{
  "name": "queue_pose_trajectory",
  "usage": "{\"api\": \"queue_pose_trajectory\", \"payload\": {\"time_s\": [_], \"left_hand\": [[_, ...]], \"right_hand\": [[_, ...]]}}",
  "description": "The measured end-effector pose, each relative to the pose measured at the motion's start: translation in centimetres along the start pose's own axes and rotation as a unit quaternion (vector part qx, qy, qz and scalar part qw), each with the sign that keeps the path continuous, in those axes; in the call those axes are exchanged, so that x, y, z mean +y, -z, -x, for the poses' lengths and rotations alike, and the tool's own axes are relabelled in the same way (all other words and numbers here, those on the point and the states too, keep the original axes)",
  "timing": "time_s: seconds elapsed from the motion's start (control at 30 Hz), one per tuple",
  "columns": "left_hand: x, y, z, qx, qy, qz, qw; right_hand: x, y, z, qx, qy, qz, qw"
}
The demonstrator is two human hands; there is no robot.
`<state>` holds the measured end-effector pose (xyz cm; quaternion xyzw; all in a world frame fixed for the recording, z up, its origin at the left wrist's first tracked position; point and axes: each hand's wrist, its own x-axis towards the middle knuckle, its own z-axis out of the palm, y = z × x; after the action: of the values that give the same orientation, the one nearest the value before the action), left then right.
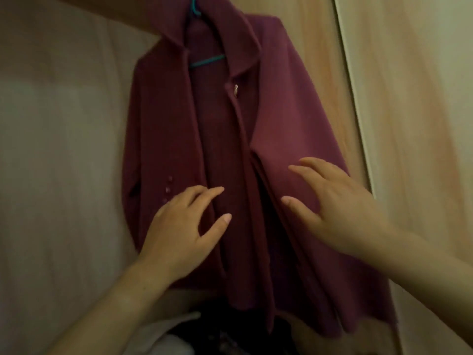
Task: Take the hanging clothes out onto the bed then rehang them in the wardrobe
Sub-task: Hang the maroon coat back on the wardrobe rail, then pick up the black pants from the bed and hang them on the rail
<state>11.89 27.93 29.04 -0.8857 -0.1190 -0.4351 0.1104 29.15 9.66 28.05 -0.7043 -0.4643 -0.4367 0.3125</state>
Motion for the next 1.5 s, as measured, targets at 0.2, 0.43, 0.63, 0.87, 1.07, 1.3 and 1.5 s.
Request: {"api": "queue_pose_trajectory", "payload": {"time_s": [0.2, 0.43, 0.63, 0.87, 1.07, 1.3, 1.5], "left_hand": [[7.4, -4.2, 10.1, -0.081, -0.017, 0.097, 0.992], [19.3, -8.5, 17.8, -0.175, -0.080, 0.227, 0.955], [31.5, -11.1, 22.5, -0.267, -0.162, 0.318, 0.895], [50.2, -10.8, 27.5, -0.336, -0.273, 0.419, 0.798], [69.3, -6.3, 32.2, -0.320, -0.376, 0.497, 0.714], [85.5, -1.8, 37.0, -0.354, -0.436, 0.520, 0.644], [94.0, -3.5, 36.4, -0.370, -0.450, 0.478, 0.658]], "right_hand": [[-0.3, 3.8, 13.1, -0.090, -0.064, 0.033, 0.993], [0.9, 11.3, 29.3, -0.173, -0.203, 0.105, 0.958], [2.4, 20.1, 42.0, -0.194, -0.356, 0.164, 0.899], [2.8, 34.4, 54.5, -0.178, -0.513, 0.242, 0.804], [3.4, 48.8, 63.2, -0.155, -0.596, 0.325, 0.718], [5.5, 61.3, 70.1, -0.133, -0.661, 0.368, 0.641], [13.1, 67.5, 73.2, -0.144, -0.665, 0.365, 0.636]]}}
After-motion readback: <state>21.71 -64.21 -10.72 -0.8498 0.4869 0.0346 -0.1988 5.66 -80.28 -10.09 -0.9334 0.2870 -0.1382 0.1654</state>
